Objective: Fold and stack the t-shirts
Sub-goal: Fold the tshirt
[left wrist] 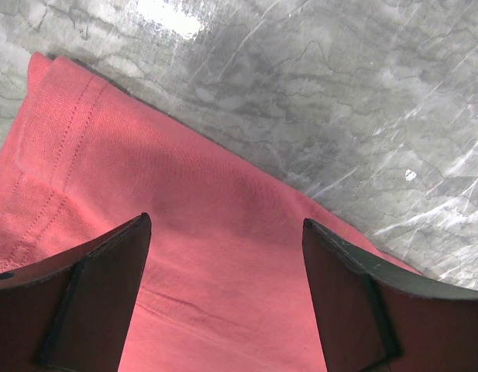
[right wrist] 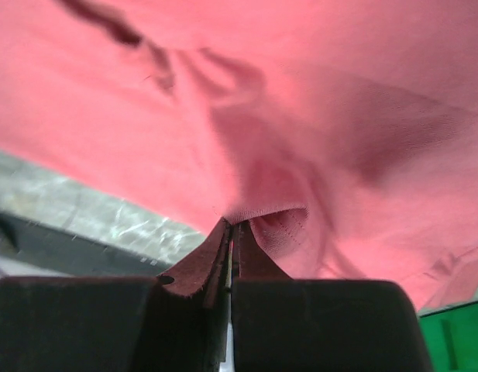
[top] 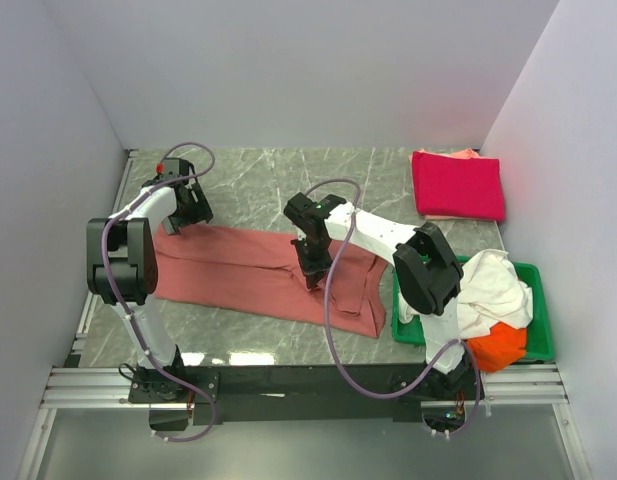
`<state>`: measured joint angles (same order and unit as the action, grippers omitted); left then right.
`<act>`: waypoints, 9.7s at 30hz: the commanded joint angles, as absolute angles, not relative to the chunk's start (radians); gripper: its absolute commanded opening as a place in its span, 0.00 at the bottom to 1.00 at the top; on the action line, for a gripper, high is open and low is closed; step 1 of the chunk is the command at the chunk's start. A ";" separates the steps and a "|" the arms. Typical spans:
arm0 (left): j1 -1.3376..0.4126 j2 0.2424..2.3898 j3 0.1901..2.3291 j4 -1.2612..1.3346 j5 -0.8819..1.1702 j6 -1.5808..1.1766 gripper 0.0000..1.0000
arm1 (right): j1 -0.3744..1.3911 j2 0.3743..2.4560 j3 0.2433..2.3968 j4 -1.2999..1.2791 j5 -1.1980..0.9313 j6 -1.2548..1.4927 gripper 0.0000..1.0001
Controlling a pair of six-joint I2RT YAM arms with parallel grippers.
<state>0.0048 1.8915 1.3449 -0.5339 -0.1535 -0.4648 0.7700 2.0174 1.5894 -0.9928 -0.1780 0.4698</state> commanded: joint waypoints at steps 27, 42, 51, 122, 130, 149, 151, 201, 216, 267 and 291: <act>0.006 1.890 1.376 -0.531 -0.175 -0.451 0.85 | 0.715 1.910 1.577 -0.942 -0.356 0.451 0.51; 0.026 1.928 1.393 -0.532 -0.172 -0.453 0.86 | 0.347 1.838 1.466 -0.877 -0.002 0.532 0.51; 0.083 1.940 1.378 -0.518 -0.146 -0.456 0.86 | 0.287 1.922 1.485 -0.842 0.014 0.522 0.51; -0.144 1.672 1.094 -0.321 0.192 -0.515 0.86 | 0.437 1.859 1.398 -0.726 -0.089 0.586 0.47; -0.144 1.730 1.106 -0.354 0.169 -0.480 0.86 | 0.437 1.973 1.428 -0.727 -0.081 0.575 0.46; -0.144 1.805 1.232 -0.405 0.284 -0.465 0.86 | 0.342 2.382 2.003 -1.009 0.026 0.541 0.46; -0.144 1.806 1.255 -0.411 0.290 -0.462 0.86 | 0.327 2.423 2.101 -1.040 0.017 0.548 0.46; -0.117 1.649 0.900 -0.351 0.374 -0.492 0.86 | 0.508 2.244 1.753 -0.917 -0.058 0.710 0.45; -0.120 1.583 0.914 -0.437 0.413 -0.471 0.86 | 0.387 2.540 2.292 -1.056 -0.101 0.704 0.46; -0.305 1.548 0.819 -0.485 0.529 -0.519 0.87 | 0.281 2.514 2.184 -1.045 -0.124 0.551 0.46; -0.472 1.637 1.044 -0.558 0.713 -0.402 0.87 | 0.252 2.528 2.332 -0.960 -0.331 0.537 0.48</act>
<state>-0.4709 1.7042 0.9573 -0.5556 0.6956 -0.4263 0.2615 2.5275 2.2929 -1.0416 -0.2722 0.5652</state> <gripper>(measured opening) 0.867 0.478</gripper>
